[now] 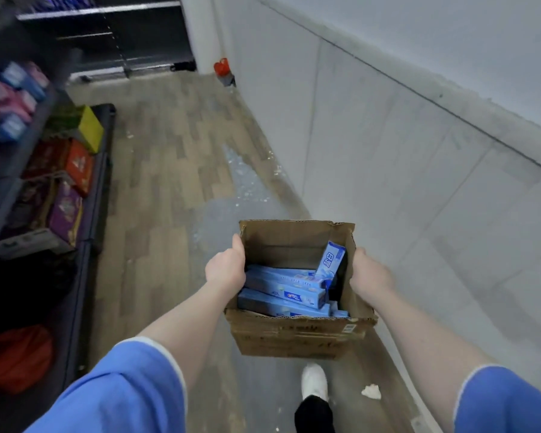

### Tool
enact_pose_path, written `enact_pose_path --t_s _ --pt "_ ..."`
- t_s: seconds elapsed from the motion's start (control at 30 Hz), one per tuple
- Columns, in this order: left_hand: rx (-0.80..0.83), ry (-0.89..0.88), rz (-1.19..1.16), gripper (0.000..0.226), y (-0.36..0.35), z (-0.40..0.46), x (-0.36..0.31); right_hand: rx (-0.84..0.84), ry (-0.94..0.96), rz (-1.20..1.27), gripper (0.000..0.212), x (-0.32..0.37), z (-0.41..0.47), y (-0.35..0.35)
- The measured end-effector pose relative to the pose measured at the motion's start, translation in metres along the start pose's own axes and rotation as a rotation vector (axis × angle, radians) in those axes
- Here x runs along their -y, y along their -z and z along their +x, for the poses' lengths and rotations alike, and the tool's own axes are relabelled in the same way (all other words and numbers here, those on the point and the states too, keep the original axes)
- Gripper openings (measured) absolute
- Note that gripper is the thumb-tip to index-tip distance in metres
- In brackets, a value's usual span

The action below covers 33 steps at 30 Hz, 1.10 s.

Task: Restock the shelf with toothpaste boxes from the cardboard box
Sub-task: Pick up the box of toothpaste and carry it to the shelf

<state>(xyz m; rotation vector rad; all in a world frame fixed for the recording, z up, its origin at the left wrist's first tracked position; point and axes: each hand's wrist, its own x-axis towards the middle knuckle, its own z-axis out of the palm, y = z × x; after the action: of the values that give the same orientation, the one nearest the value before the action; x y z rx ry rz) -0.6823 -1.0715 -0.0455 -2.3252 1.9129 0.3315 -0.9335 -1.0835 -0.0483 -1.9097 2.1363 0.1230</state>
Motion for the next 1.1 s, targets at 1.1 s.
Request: enact_pose_path --t_s 1.1 --pt "0.054 0.521 -0.189 0.075 0.089 0.505 0.177 0.081 0.486 -0.208 0.028 0.383 0.547 0.079"
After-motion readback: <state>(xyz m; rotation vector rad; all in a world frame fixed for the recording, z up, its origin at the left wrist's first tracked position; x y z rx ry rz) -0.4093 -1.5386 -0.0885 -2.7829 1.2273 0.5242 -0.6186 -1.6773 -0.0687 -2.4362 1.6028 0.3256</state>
